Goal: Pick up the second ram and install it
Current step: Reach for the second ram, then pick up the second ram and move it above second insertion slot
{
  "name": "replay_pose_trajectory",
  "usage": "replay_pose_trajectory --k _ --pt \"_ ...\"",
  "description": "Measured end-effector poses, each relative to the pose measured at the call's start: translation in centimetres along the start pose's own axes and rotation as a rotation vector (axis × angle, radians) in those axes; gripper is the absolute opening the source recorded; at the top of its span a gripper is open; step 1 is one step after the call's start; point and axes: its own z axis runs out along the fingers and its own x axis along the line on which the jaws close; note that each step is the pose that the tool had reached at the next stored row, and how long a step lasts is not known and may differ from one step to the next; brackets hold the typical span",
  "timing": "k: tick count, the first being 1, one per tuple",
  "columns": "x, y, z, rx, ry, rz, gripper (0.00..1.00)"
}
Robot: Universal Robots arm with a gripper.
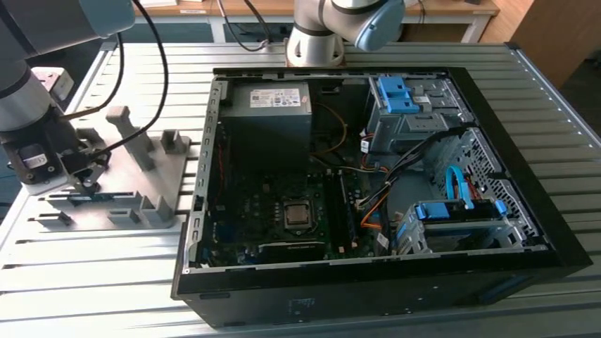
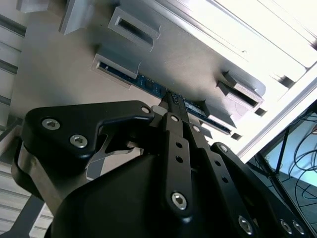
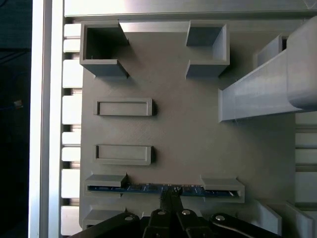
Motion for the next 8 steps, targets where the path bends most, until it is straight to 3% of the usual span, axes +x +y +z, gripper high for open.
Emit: replay_pose_trajectory --k 8 --pt "0.01 0.00 0.00 0.0000 0.0000 0.000 0.10"
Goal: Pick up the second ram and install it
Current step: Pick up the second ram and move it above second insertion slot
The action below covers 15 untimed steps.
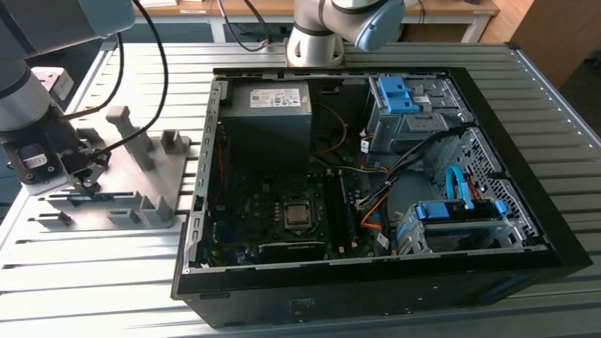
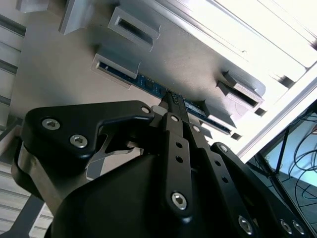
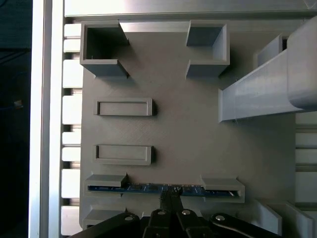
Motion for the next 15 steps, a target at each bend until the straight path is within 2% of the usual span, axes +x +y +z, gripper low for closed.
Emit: replay_pose_trajectory --k 5,15 --pt "0.01 0.00 -0.01 0.0007 0.0006 -0.012 0.10" --pt "0.00 0.00 0.00 0.0089 0.0065 -0.185 0.10"
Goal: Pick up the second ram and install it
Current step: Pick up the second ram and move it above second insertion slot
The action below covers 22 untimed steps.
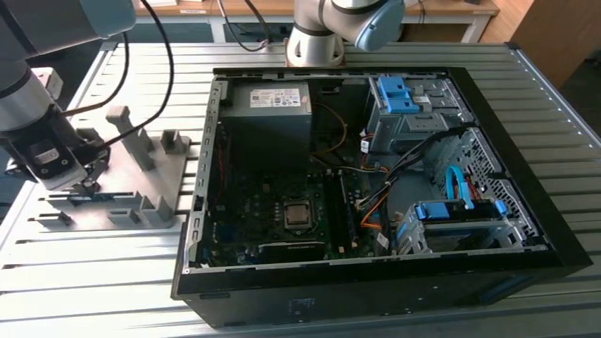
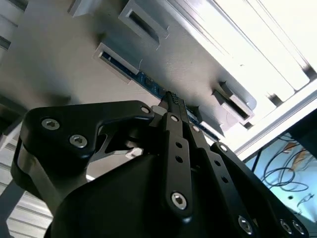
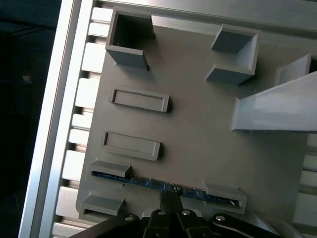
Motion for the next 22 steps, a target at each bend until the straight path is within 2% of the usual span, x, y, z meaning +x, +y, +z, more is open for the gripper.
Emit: replay_pose_trajectory --k 9,22 --pt "0.00 0.00 0.00 0.0065 0.0048 -0.134 0.10" --pt "0.00 0.00 0.00 0.0136 0.0099 -0.280 0.10"
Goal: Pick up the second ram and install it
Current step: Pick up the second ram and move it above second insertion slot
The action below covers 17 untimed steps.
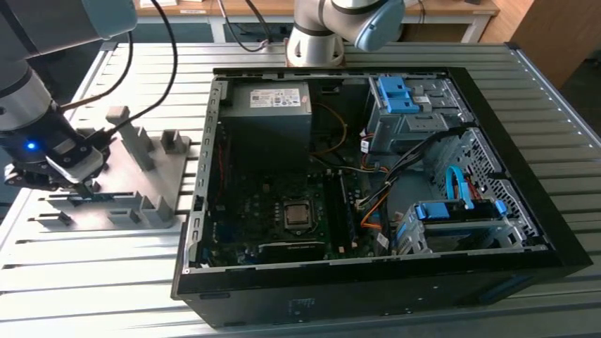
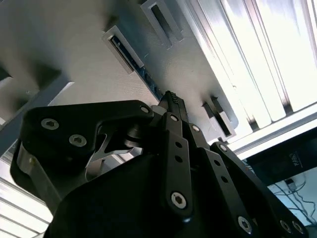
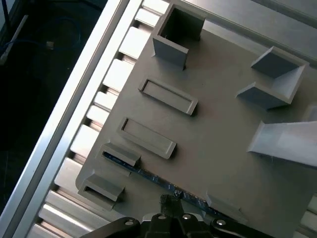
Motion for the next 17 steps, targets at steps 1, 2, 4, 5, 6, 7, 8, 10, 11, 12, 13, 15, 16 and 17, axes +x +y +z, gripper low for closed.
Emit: replay_pose_trajectory --k 1,2,4,5,6,7,8,10,11,12,13,15,16,17 --pt "0.00 0.00 0.00 0.0005 0.0004 -0.011 0.10" --pt "0.00 0.00 0.00 0.0011 0.0008 -0.022 0.10" --pt "0.00 0.00 0.00 0.0021 0.0016 -0.044 0.10" --pt "0.00 0.00 0.00 0.0026 0.0020 -0.055 0.10" --pt "0.00 0.00 0.00 0.0031 0.0023 -0.065 0.10" --pt "0.00 0.00 0.00 0.0036 0.0026 -0.074 0.10" --pt "0.00 0.00 0.00 0.0040 0.0029 -0.083 0.10" --pt "0.00 0.00 0.00 0.0050 0.0036 -0.103 0.10" --pt "0.00 0.00 0.00 0.0054 0.0040 -0.112 0.10" --pt "0.00 0.00 0.00 0.0059 0.0043 -0.122 0.10" --pt "0.00 0.00 0.00 0.0064 0.0047 -0.132 0.10" --pt "0.00 0.00 0.00 0.0075 0.0055 -0.154 0.10" --pt "0.00 0.00 0.00 0.0080 0.0059 -0.164 0.10" --pt "0.00 0.00 0.00 0.0084 0.0062 -0.174 0.10"
